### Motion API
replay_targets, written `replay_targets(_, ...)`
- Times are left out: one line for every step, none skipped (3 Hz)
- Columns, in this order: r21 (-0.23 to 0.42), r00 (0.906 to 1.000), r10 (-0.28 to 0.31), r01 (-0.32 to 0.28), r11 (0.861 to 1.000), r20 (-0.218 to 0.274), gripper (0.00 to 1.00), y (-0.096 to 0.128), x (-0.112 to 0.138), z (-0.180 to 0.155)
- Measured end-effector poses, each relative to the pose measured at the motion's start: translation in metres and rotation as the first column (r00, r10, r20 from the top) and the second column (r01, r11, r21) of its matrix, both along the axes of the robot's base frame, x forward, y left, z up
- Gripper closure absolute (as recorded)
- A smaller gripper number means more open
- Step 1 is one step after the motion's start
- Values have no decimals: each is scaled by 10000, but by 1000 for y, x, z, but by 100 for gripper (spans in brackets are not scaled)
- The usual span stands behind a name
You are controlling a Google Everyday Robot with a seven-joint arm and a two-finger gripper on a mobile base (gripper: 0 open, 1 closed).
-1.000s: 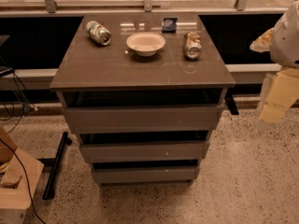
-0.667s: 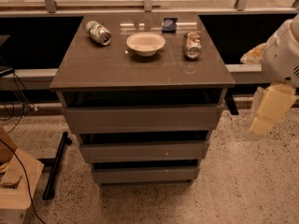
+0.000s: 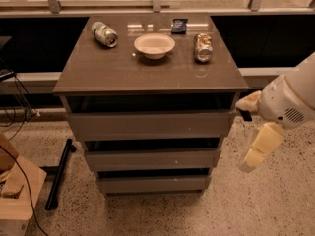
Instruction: Open bottom drawer
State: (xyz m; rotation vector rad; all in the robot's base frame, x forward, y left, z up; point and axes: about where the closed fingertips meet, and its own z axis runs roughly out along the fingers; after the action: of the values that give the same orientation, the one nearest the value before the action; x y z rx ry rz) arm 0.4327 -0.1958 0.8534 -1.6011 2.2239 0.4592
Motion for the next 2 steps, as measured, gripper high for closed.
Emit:
replay_targets(110,9999,16,-14,9999,-157,0,1,2,-8)
replay_targets(101,9996,140,-137,9999,-260,0,12,-3,-27)
